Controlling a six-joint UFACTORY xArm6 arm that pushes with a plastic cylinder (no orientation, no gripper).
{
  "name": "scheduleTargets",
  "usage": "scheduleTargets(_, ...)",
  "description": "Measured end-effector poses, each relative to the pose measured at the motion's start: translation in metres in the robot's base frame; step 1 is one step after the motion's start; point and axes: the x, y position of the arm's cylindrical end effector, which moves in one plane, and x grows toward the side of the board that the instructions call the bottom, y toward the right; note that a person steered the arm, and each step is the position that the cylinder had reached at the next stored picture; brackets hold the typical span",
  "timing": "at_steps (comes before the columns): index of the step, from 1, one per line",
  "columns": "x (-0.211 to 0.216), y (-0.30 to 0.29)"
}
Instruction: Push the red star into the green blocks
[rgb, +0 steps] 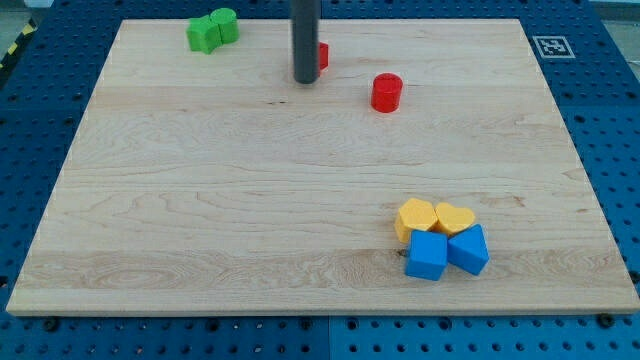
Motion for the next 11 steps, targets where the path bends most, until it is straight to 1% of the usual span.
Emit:
scheduleTargets(2, -0.005, 0.104)
scheduleTargets(3, -0.018, 0.098)
scheduleTargets(5, -0.018, -0.041)
scheduleTargets(6, -0.018, -0.041)
scheduleTargets(7, -0.019, 0.007)
scheduleTargets(8, -0.039, 0.016)
scheduleTargets(9, -0.051, -0.024)
scheduleTargets(10, -0.051, -0.073)
scheduleTargets(11, -0.05, -0.094)
